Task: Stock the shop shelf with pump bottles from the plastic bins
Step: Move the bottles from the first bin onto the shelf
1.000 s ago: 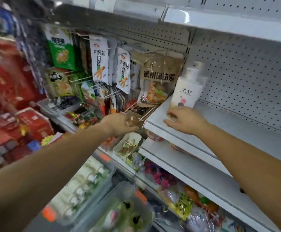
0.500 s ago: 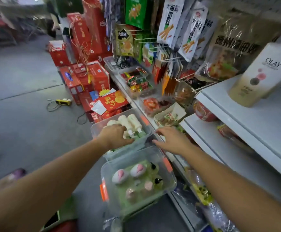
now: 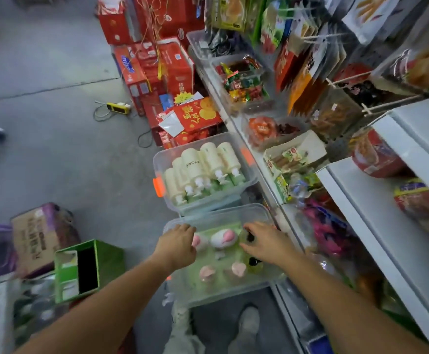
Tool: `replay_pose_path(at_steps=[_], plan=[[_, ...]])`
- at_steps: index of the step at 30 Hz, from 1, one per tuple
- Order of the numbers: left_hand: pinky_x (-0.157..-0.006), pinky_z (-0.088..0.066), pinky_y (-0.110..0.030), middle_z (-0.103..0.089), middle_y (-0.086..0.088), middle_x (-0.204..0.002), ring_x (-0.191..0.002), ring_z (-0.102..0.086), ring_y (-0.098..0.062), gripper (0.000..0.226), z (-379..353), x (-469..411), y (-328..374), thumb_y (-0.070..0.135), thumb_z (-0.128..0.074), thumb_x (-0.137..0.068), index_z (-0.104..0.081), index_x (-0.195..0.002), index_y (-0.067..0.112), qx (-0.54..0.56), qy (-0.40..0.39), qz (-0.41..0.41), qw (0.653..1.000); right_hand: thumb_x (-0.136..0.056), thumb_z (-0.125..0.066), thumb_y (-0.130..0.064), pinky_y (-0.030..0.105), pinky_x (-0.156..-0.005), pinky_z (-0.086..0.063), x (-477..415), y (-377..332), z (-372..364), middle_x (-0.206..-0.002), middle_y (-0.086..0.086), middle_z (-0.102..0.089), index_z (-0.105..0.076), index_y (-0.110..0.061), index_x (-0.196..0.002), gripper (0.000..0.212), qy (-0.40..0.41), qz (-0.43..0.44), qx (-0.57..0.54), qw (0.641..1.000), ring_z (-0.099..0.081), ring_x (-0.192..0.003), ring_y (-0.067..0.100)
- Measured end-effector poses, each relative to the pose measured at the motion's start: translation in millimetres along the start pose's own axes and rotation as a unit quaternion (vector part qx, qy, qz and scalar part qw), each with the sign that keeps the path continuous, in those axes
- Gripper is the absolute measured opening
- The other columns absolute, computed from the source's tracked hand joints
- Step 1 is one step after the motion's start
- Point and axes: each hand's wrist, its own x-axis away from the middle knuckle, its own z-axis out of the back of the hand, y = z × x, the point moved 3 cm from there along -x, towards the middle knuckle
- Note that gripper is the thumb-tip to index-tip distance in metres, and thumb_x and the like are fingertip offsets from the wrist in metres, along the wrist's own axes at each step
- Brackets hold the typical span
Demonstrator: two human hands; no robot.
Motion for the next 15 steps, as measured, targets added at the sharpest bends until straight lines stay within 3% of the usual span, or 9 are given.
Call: replay_pose_path(at_steps=[4,7,11,15], plan=[[-0.092,-0.051,-0.040,-0.050,0.000,-0.139,-0.124,-0.051,-0.025,0.062,-46,-6,-9,0.014,-0.053,-0.077,-0.045,-0.138,0.021,0.048,-0.029,0.037,0.998,-0.086,-0.065,-0.042,0.035,-0.093,-0.049,-27,26,-33,-0.130,-0.002,-0.058,-0.049,-0.027,-0.137,0.056,-0.038,0.025,-0.010,0.999,-0.057,-0.116,0.018],[-0.102,-0.046,-0.037,-0.041,-0.001,-0.151,-0.129,-0.047,-0.025,0.075,-78,-12,-12,0.005,-0.053,-0.077,-0.034,-0.149,0.019,0.079,-0.022,0.074,0.994,-0.085,-0.067,-0.032,0.029,-0.096,-0.046,-45,41,-63,-0.138,-0.005,-0.052,-0.045,-0.031,-0.140,0.059,-0.068,0.027,-0.021,0.997,-0.053,-0.122,0.015],[-0.110,-0.039,-0.033,-0.036,-0.002,-0.155,-0.136,-0.042,-0.023,0.082,-109,-32,-27,0.008,-0.063,-0.076,-0.030,-0.151,0.016,0.104,-0.007,0.106,0.989,-0.084,-0.071,-0.025,0.035,-0.109,-0.040,-69,57,-92,-0.147,-0.007,-0.041,-0.038,-0.031,-0.145,0.070,-0.085,0.031,-0.042,0.995,-0.041,-0.136,0.017],[-0.119,-0.027,-0.031,-0.023,-0.007,-0.162,-0.148,-0.026,-0.023,0.093,-130,-51,-40,0.008,-0.069,-0.076,-0.020,-0.156,0.011,0.132,-0.003,0.120,0.984,-0.082,-0.074,-0.021,0.036,-0.110,-0.040,-91,66,-112,-0.151,-0.005,-0.038,-0.032,-0.027,-0.149,0.080,-0.085,0.034,-0.045,0.995,-0.041,-0.136,0.019]])
